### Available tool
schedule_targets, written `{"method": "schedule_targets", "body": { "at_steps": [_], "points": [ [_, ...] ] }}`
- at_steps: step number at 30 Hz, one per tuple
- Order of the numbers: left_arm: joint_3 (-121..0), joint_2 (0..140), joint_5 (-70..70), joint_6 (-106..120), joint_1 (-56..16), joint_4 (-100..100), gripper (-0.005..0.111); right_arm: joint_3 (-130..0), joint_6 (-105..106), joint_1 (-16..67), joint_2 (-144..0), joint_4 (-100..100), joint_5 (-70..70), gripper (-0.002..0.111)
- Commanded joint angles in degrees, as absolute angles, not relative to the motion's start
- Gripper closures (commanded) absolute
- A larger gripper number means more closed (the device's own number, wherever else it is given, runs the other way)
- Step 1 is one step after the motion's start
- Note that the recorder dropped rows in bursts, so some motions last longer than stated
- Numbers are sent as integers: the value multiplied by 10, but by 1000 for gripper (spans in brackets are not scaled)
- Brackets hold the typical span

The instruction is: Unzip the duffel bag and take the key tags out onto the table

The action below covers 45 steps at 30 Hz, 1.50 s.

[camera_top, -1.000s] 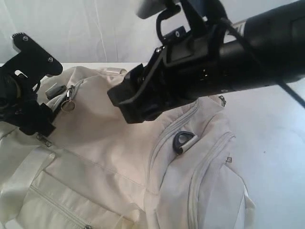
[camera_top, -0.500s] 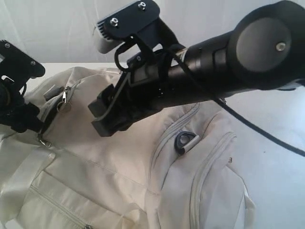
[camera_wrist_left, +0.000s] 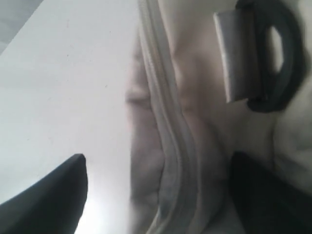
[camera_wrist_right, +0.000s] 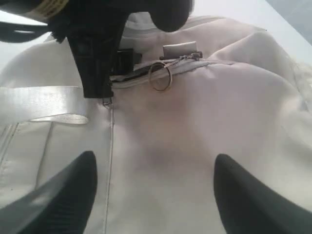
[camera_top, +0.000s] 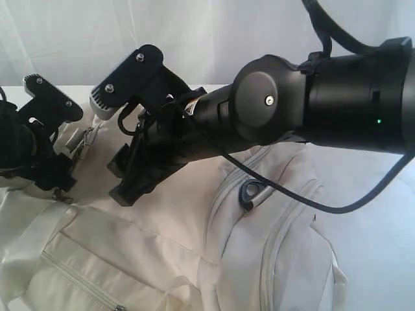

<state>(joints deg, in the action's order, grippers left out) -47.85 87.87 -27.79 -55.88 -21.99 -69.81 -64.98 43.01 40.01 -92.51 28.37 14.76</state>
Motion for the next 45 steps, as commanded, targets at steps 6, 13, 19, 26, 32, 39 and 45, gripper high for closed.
{"method": "schedule_targets", "body": {
  "at_steps": [6, 13, 19, 26, 32, 39, 45],
  "points": [
    [-474, 886, -399, -583, -218, -725, 26, -656, 438, 400, -924, 285, 134, 45],
    [-474, 886, -398, -583, -218, -725, 35, -656, 438, 400, -924, 286, 133, 45],
    [-474, 886, -378, -583, -218, -718, 84, -656, 438, 400, -934, 286, 126, 45],
    [-474, 886, -327, -583, -218, -712, 107, -656, 533, 418, -949, 286, 97, 45],
    [-474, 885, -256, -583, -219, -707, 107, -656, 682, 452, -968, 284, 52, 45],
    [-463, 793, -185, -554, -219, -690, 107, -683, 782, 459, -1038, 284, -38, 47],
    [-429, 731, -180, -490, -219, -636, 107, -720, 852, 459, -1085, 274, -67, 52]
  ]
}}
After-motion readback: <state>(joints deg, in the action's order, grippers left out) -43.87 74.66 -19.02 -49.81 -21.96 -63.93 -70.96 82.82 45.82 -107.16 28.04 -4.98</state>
